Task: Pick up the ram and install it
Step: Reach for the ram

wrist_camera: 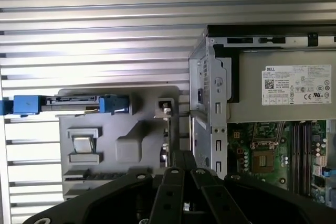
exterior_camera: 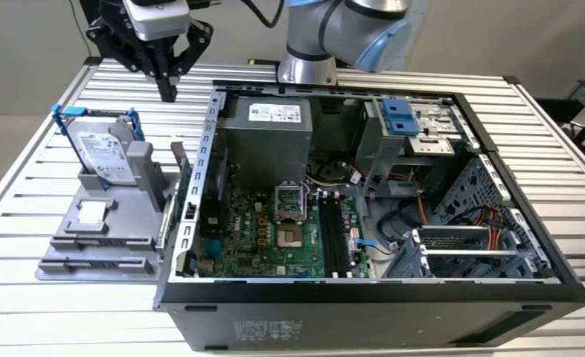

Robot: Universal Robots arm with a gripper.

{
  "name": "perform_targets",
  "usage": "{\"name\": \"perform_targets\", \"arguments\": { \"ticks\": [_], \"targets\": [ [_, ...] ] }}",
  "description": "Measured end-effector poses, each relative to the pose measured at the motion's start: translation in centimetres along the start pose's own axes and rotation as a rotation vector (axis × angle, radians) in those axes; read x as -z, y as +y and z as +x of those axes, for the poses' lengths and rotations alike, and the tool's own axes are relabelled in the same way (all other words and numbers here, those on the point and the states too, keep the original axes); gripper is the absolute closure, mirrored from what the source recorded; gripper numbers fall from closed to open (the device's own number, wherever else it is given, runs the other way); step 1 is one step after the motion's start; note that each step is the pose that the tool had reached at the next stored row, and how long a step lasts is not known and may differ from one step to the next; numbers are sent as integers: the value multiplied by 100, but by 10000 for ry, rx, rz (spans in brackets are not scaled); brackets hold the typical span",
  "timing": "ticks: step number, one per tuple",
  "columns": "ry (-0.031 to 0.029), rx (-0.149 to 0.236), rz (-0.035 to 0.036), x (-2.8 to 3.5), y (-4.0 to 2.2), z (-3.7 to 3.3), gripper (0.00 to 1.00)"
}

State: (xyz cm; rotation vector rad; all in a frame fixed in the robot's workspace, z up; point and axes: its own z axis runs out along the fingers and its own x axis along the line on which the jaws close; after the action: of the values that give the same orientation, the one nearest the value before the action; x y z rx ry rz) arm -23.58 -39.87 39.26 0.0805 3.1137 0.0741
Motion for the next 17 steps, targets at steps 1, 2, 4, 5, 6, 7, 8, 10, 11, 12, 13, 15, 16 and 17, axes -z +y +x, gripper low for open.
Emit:
{"name": "perform_targets", "arguments": {
  "ticks": [1,2,4,5,6,7,8,10,11,12,13,15,16,17],
  "targets": [
    [1,6,0,1,-1,23,100],
    [1,11,1,2,-2,47,100],
    [1,21,0,2,-5,92,100],
    [2,27,0,3,-6,116,100],
    [2,33,0,4,-7,140,100],
    [2,39,-1,4,-8,162,100],
    [3,46,0,5,-10,186,100],
    [3,57,-1,7,-12,231,100],
    [3,63,-1,7,-13,255,100],
    [4,68,-1,8,-14,278,100],
    [4,74,-1,8,-15,300,100],
    [5,85,-2,10,-18,345,100],
    [5,92,-2,10,-19,369,100],
    [5,98,-2,11,-20,389,100]
  ]
}}
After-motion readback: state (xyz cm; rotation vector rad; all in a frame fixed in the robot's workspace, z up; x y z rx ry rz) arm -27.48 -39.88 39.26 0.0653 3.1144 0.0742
